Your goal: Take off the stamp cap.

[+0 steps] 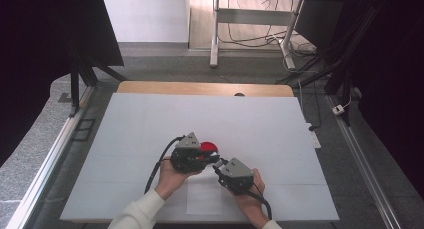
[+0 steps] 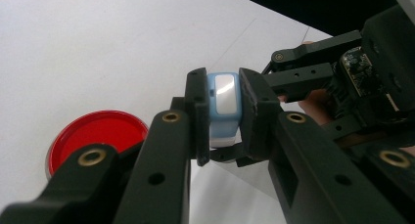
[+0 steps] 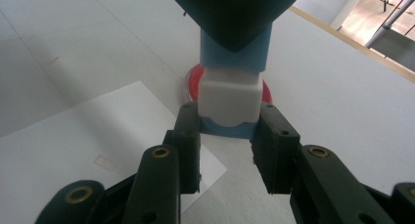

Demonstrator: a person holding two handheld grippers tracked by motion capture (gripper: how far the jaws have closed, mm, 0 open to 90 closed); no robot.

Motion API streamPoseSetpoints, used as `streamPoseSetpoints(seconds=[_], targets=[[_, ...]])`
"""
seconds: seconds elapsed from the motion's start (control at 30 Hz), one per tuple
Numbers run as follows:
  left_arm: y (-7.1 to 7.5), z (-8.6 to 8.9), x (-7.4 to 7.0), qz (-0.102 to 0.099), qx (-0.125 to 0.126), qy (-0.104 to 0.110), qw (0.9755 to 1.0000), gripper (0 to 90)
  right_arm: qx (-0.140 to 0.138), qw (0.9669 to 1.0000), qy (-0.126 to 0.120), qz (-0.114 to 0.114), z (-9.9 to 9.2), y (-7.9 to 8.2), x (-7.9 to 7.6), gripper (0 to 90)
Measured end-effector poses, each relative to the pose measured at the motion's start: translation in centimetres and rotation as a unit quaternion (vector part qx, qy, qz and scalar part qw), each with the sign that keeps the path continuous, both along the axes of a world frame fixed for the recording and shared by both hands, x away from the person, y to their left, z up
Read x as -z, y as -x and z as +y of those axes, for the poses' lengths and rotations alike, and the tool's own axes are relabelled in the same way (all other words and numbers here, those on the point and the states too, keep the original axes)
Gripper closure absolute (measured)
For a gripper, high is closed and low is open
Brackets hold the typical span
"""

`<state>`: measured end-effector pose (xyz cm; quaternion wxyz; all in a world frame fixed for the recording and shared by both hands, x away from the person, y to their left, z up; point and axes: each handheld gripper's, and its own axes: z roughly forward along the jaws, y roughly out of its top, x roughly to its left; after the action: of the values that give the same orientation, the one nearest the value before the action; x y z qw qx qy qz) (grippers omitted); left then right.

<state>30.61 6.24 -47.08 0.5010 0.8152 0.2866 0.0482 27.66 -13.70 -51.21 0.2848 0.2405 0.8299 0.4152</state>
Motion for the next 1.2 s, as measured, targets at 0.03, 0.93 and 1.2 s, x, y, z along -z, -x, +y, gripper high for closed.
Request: streamPoseSetpoints(seconds=[0.03,0.93,1.2], targets=[[0.03,0.00,0.02,-0.001,-0.001,0.000,1.0000,75.2,0.001,1.0000,-0.004,0.000,0.01,0.01,0.06,65.0],[0.00,0.39,-0.12,0.009,0.000,0.018,0.9998,75.3,0.007,0.9997,-0.021,0.002,-0.04,0.33,-0.07,65.1],[0.05,0.50,-0.20,0.009,0.001,0.020,0.9998,75.3,-0.002,1.0000,-0.009,-0.002,-0.06,0.31,-0.27,65.2]])
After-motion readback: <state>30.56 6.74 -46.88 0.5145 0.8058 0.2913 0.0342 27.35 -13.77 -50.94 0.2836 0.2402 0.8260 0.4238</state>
